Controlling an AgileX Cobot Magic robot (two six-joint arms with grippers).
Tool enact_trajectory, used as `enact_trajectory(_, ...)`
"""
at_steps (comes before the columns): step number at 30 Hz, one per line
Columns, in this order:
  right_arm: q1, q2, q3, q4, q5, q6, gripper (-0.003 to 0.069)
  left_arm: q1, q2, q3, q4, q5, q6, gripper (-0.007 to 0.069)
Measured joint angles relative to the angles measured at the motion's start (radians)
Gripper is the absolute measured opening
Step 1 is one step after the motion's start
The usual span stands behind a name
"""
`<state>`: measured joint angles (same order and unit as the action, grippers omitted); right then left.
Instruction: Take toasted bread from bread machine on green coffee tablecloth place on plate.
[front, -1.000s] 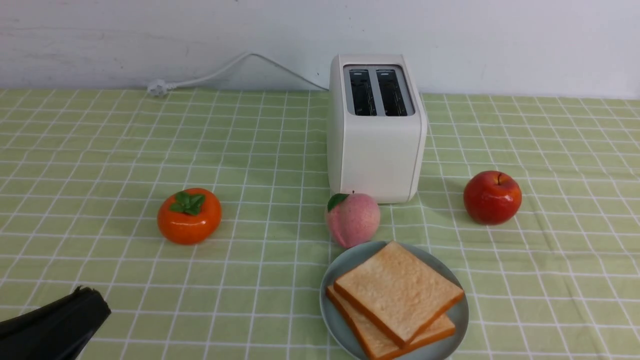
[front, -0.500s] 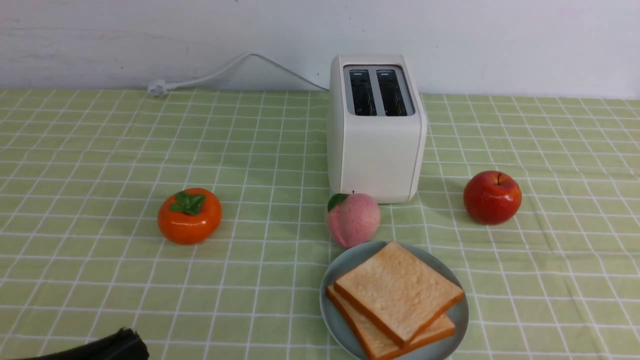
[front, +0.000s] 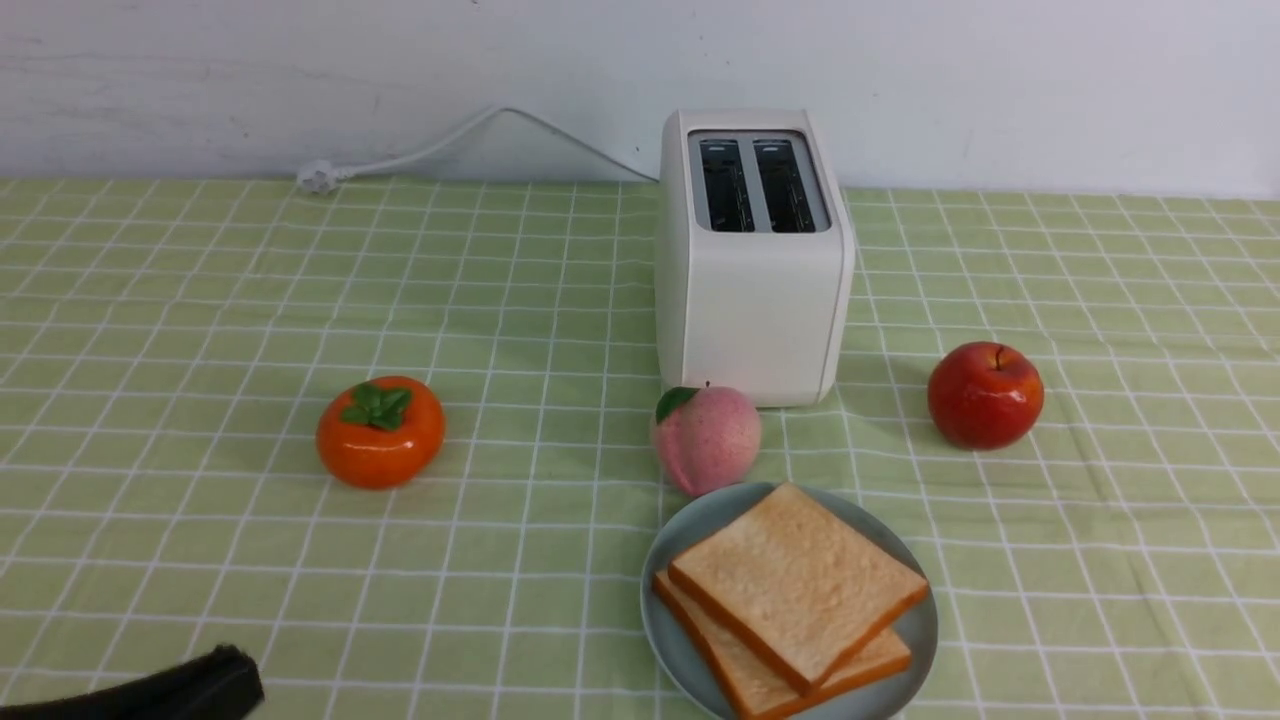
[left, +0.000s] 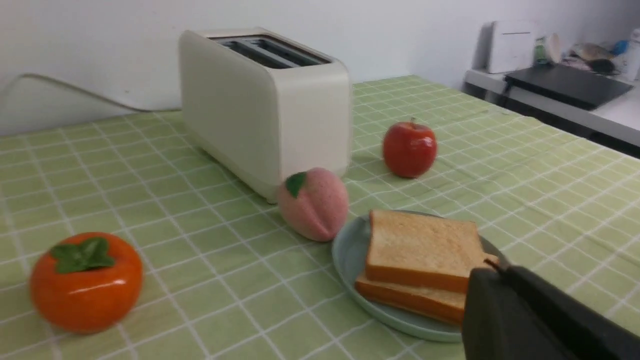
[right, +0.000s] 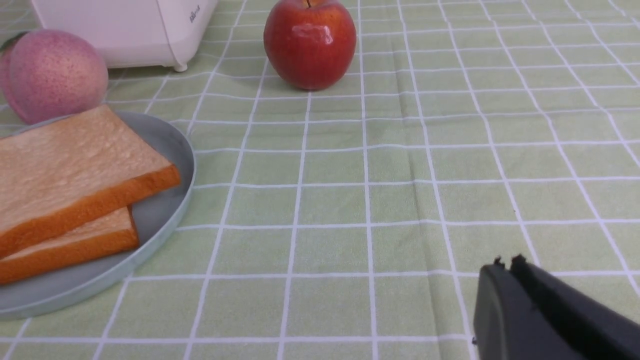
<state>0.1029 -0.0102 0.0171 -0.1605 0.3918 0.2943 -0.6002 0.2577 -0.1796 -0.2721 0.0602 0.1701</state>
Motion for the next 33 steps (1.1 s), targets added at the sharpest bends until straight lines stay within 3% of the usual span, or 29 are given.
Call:
enact_trajectory(6, 0.0, 0.0, 0.0, 0.0, 0.0, 0.0, 0.0017, 0.227, -0.064, 0.0, 0.183, 0.096, -0.206, -0.0013)
enact_trajectory(8, 0.0, 0.0, 0.0, 0.0, 0.0, 0.0, 0.002, 0.347, -0.11, 0.002, 0.239, 0.158, -0.288, -0.0013)
enact_trajectory(15, 0.0, 0.0, 0.0, 0.0, 0.0, 0.0, 0.003, 0.577, -0.255, 0.127, 0.242, 0.221, -0.313, -0.0013)
enact_trajectory(21, 0.0, 0.0, 0.0, -0.001, 0.0, 0.0, 0.0036, 0.6, -0.267, 0.209, 0.198, 0.324, -0.315, -0.0013)
enact_trajectory(33, 0.0, 0.0, 0.0, -0.002, 0.0, 0.0, 0.0053, 0.6, -0.267, 0.209, 0.194, 0.33, -0.319, -0.0013)
